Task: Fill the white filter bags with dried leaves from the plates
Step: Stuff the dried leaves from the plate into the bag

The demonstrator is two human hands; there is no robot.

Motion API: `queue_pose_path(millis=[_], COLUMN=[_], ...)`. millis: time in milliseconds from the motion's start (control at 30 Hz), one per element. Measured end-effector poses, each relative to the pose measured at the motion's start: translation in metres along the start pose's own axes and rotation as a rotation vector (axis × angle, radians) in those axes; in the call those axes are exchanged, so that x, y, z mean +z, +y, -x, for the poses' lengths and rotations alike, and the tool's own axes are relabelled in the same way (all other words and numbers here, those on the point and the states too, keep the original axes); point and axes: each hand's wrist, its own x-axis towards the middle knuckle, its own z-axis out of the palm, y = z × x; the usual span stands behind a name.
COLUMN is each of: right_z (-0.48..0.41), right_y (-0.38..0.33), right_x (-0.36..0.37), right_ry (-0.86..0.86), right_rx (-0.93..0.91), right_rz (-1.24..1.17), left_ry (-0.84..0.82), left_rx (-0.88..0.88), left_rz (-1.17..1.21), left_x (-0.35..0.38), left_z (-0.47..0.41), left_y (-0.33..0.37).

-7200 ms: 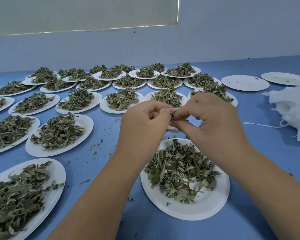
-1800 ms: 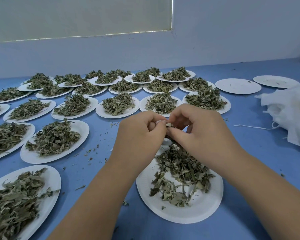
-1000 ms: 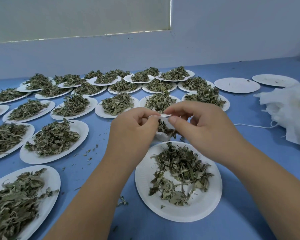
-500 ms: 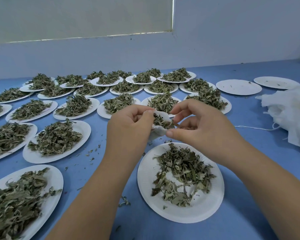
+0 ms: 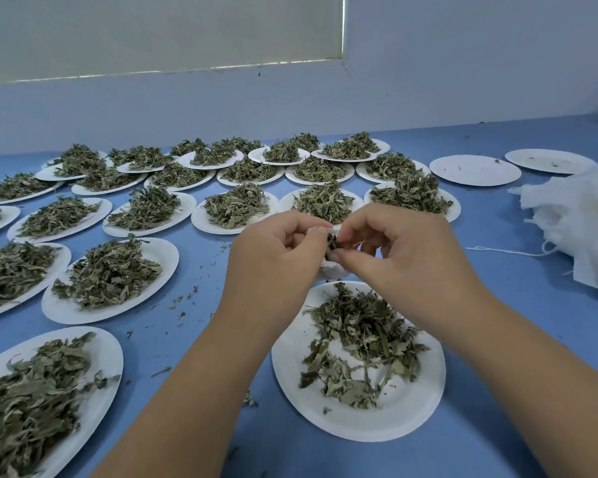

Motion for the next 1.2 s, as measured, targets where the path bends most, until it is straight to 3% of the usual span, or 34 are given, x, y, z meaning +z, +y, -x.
queue_pose_path(millis=[100,333,667,900,1100,1200], right_z=[-0.001,-0.004,-0.004,-0.009,-0.009,-0.009], right_y=[0.0,0.004,0.001,0.012,0.014,0.012], right_x=[0.001,-0.001,0.003,0.005,0.01,0.003], right_ry=[-0.012,-0.112,0.065,-0.089,-0.128,-0.153], right_rx=[-0.06,-0.093,0.091,0.322,0.248,0.255], right_rz=[0.114,0.051,-0.048,-0.246,-0.098,-0.182], left_ry=[0.011,0.028,0.002,-0.038,-0.093,-0.036], left_rx=[0.009,-0.002,0.042,0.145,0.173,0.183], left_rz=[-0.039,0.021,0.013,-0.141,-0.148,-0.146], left_x=[0.0,0.0,0.004,0.008,0.009,0.007], left_z=[-0.001,0.0,0.003,0.006,0.009,0.006], left_y=[-0.001,-0.002,0.001,-0.004,-0.005,-0.006])
